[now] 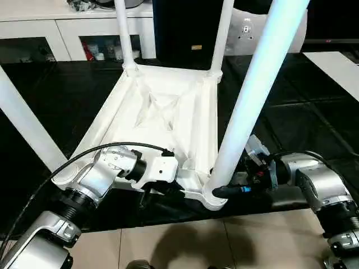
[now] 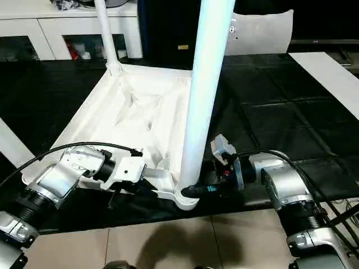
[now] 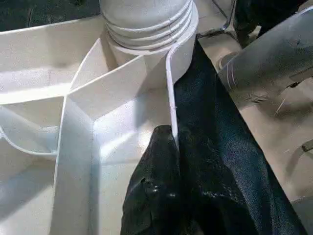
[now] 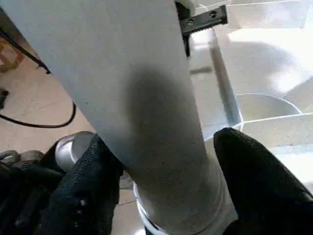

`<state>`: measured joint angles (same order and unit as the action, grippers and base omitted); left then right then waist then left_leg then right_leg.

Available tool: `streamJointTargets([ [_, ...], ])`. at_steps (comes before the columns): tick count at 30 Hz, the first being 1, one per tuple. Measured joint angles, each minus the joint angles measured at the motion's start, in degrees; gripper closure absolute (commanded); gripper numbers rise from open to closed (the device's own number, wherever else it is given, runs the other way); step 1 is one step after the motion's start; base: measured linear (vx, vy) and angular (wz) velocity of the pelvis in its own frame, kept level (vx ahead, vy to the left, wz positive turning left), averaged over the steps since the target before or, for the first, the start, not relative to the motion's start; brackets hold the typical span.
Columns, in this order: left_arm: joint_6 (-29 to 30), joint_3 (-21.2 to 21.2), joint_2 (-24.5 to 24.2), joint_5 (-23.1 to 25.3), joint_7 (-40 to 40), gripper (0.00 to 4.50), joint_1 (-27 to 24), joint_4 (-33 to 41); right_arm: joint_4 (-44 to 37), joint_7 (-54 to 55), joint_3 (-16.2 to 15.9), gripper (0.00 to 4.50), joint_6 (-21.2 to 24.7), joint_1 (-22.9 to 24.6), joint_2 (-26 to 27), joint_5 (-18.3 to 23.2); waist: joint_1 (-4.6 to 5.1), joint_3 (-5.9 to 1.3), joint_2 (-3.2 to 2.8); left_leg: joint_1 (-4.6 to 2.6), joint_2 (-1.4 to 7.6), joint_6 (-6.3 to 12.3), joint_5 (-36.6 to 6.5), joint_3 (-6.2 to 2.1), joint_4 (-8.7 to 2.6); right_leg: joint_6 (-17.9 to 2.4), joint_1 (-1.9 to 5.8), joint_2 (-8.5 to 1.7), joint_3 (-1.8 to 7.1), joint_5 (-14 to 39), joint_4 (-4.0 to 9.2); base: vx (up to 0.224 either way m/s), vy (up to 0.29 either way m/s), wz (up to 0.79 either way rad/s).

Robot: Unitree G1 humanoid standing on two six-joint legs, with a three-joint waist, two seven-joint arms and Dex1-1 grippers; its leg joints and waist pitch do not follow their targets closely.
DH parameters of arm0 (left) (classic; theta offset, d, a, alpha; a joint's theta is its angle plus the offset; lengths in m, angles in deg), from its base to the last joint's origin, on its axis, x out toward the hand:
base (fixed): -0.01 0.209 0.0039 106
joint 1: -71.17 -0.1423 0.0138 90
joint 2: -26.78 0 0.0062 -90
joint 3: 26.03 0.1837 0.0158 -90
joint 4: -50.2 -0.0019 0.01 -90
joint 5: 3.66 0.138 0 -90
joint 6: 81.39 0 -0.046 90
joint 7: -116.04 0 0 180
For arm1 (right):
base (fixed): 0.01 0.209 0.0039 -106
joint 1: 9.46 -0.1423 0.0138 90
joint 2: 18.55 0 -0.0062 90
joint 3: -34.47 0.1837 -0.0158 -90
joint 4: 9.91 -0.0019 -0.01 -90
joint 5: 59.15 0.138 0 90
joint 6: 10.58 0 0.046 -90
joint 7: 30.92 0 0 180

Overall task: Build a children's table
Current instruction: Rotate leg to tighten

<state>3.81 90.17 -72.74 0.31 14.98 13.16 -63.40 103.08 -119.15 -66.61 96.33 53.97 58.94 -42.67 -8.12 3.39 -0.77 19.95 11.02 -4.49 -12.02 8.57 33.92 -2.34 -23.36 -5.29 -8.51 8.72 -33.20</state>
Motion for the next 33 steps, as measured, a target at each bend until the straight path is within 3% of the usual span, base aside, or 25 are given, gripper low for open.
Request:
streamJointTargets([
  [5,0.3,0.0,-0.2,-0.6,0.5,4.50,0.0,-0.1,-0.5,-0.8,-0.2,2.13,1.1,0.0,0.0,0.2,0.00,0.00,0.00,0.00,0.00,0.00,0.0,0.01,0.00,-0.3,0.00,0.00,0.01,-0.2,0.00,0.000,0.000,0.00],
  [11,10.2,-2.4,0.7,-2.1,-0.6,4.50,-0.7,1.4,-3.9,5.5,1.1,2.27,2.8,1.9,2.2,0.5,0.41,-0.02,-0.02,-0.15,0.03,-0.16,0.1,0.08,0.01,0.0,0.01,0.01,0.03,-0.1,-0.06,0.000,0.000,0.00],
  [17,18.4,-5.5,3.4,-0.2,-9.6,4.50,-0.7,1.2,-3.7,22.4,5.3,2.41,3.9,1.9,8.5,-2.3,3.78,0.01,0.02,-0.78,0.12,-0.70,0.1,0.03,0.01,0.0,0.35,0.02,-0.13,-0.1,0.17,0.000,0.000,0.00],
  [21,24.1,-7.6,8.2,2.1,-19.5,4.50,-0.1,0.6,-1.2,38.0,9.5,2.42,4.0,0.6,15.8,-4.9,6.44,0.00,0.11,-0.85,0.18,-0.69,0.1,0.00,0.16,0.0,0.51,0.01,-0.32,-0.1,0.46,0.000,0.000,0.00],
  [26,31.2,-10.7,15.0,2.6,-30.1,4.50,0.3,0.3,2.6,54.5,13.9,2.42,5.3,-2.9,22.8,-5.9,8.93,-0.03,-0.05,-0.69,0.89,-0.67,0.1,-0.18,0.10,0.0,1.14,0.04,-1.83,-0.1,2.02,0.000,0.000,0.00],
  [28,32.1,-10.9,16.2,2.6,-32.0,4.50,0.3,0.3,3.6,57.0,14.8,1.87,4.1,-3.2,24.1,-6.1,9.32,-0.04,-0.05,-0.84,0.84,-0.63,0.0,-0.24,0.04,0.0,1.33,0.04,-1.85,-0.1,2.12,0.000,0.000,0.00],
  [30,32.1,-10.9,16.4,2.7,-32.7,4.50,0.4,0.1,4.7,58.1,15.3,1.70,2.9,-3.7,25.1,-6.0,9.35,-0.04,-0.05,-0.87,0.84,-0.66,0.0,-0.24,0.02,0.0,1.36,0.04,-1.83,-0.1,2.12,0.000,0.000,0.00],
  [33,30.4,-9.6,16.8,2.9,-32.3,4.50,0.4,0.1,5.4,58.3,15.3,1.40,1.2,-3.7,24.7,-6.2,8.31,0.01,-0.23,-0.86,0.74,-0.64,0.0,-0.24,-0.09,0.0,1.33,0.03,-1.63,-0.2,2.08,0.000,0.000,0.00],
])
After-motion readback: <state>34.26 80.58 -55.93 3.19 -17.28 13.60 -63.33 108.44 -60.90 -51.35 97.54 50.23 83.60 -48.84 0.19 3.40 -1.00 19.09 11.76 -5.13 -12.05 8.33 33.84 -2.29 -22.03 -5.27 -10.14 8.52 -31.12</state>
